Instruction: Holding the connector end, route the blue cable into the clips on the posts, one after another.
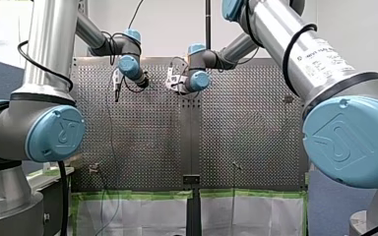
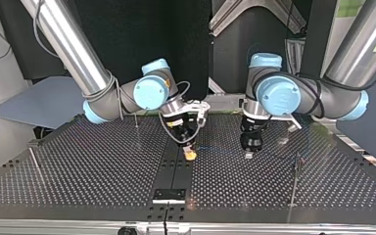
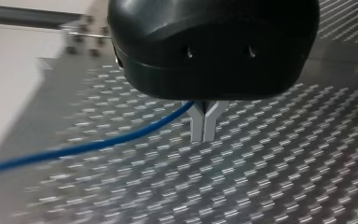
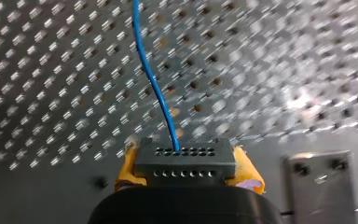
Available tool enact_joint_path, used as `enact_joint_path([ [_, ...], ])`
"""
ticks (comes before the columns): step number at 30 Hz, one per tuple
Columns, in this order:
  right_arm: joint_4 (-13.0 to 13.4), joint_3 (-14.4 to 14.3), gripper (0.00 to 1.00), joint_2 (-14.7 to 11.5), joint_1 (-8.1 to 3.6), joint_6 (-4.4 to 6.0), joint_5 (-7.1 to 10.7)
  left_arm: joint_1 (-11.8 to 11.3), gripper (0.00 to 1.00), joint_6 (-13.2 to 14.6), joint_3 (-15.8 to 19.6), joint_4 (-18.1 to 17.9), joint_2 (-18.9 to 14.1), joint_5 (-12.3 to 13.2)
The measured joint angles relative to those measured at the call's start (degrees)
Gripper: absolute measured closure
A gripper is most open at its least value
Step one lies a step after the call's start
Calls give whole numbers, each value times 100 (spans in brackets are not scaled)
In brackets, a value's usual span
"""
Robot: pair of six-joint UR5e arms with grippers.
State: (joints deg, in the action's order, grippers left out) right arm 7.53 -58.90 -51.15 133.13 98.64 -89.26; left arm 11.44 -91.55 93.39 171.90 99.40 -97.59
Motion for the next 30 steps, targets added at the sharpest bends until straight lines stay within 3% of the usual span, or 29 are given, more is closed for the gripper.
enact_joint_path([
  [16,164,-757,100,62,-188,-121,-86,390,100,-208,564,-569,110,-196],
  [22,361,-1046,100,102,-197,-129,-70,505,100,-235,711,-857,201,-304],
  [30,404,-1255,100,194,-168,-153,-87,770,100,-205,725,-1111,556,-446],
])
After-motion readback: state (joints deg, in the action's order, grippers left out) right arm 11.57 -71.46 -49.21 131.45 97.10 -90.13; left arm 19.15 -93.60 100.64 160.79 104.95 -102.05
